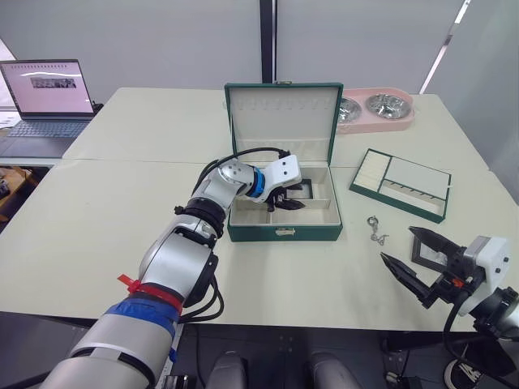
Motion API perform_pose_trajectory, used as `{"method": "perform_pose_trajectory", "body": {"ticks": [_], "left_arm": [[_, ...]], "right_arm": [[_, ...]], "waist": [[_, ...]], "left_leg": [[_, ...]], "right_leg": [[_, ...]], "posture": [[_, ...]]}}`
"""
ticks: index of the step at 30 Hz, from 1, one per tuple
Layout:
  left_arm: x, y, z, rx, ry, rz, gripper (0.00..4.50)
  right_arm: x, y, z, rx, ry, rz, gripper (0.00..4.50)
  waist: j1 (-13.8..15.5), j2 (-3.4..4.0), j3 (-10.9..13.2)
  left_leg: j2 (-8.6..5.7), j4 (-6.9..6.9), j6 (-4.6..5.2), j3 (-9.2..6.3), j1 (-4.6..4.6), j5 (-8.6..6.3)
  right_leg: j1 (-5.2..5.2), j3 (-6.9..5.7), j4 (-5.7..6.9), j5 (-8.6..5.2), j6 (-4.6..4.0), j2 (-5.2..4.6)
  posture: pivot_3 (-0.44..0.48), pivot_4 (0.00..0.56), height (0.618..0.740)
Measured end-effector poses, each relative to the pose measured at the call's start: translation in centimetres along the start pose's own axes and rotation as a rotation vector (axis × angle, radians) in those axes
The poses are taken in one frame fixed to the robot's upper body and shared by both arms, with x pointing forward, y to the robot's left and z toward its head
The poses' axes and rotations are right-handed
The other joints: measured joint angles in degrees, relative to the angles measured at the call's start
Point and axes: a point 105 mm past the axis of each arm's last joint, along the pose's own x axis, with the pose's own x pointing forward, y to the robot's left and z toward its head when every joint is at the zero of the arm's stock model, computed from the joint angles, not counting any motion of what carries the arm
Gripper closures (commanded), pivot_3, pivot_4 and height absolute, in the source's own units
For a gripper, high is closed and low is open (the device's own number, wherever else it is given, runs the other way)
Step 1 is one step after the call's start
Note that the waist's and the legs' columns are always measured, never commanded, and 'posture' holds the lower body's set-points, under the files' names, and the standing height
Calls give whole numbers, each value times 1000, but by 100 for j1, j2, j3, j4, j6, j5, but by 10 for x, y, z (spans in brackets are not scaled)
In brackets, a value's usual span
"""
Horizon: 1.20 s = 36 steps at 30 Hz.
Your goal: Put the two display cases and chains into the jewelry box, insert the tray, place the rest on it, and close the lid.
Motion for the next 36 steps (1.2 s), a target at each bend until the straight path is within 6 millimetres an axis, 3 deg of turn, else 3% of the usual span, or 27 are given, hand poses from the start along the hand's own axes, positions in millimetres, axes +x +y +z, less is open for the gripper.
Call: {"method": "perform_pose_trajectory", "body": {"ticks": [3,11,17,23,27,31,34,36], "left_arm": [[-2,3,5,-24,-43,14,45],[-14,7,27,-102,-190,-21,45],[-39,8,40,-122,-288,-43,45],[-99,-12,26,-271,-349,-5,45],[-138,-21,11,-365,-330,107,45],[-176,-30,-14,-484,-285,258,45],[-224,-44,-49,-567,-185,443,45],[-245,-50,-63,-597,-145,534,45]], "right_arm": [[1,0,1,-4,-5,2,0],[-3,2,-3,6,13,29,0],[-8,-5,-10,21,34,16,0],[-21,-30,-23,51,62,-62,0],[-29,-48,-31,66,88,-115,0],[-40,-73,-37,65,86,-201,0],[-54,-94,-45,74,96,-286,0],[-65,-103,-53,94,108,-333,0]], "waist": [[1,0,0],[1,0,0],[-47,4,-2],[-130,7,-4],[-112,9,-5],[-113,8,-5],[-135,9,-5],[-123,7,-4]], "left_leg": [[0,0,0,-1,-1,0],[0,0,0,-1,-1,0],[4,0,-1,0,4,1],[13,3,-2,-6,6,2],[11,11,-1,-12,13,1],[12,8,0,-14,16,0],[13,-2,0,-7,20,0],[12,-2,0,-8,20,0]], "right_leg": [[0,-1,0,0,0,0],[0,-2,1,0,0,0],[0,0,6,0,0,1],[4,-3,10,0,0,2],[18,-6,7,0,0,1],[20,-9,5,0,0,1],[18,-3,0,0,0,-2],[21,-6,-2,0,-1,-5]], "posture": [[0,150,740],[0,150,740],[0,150,740],[0,150,740],[0,150,740],[0,150,740],[0,150,740],[0,150,740]]}}
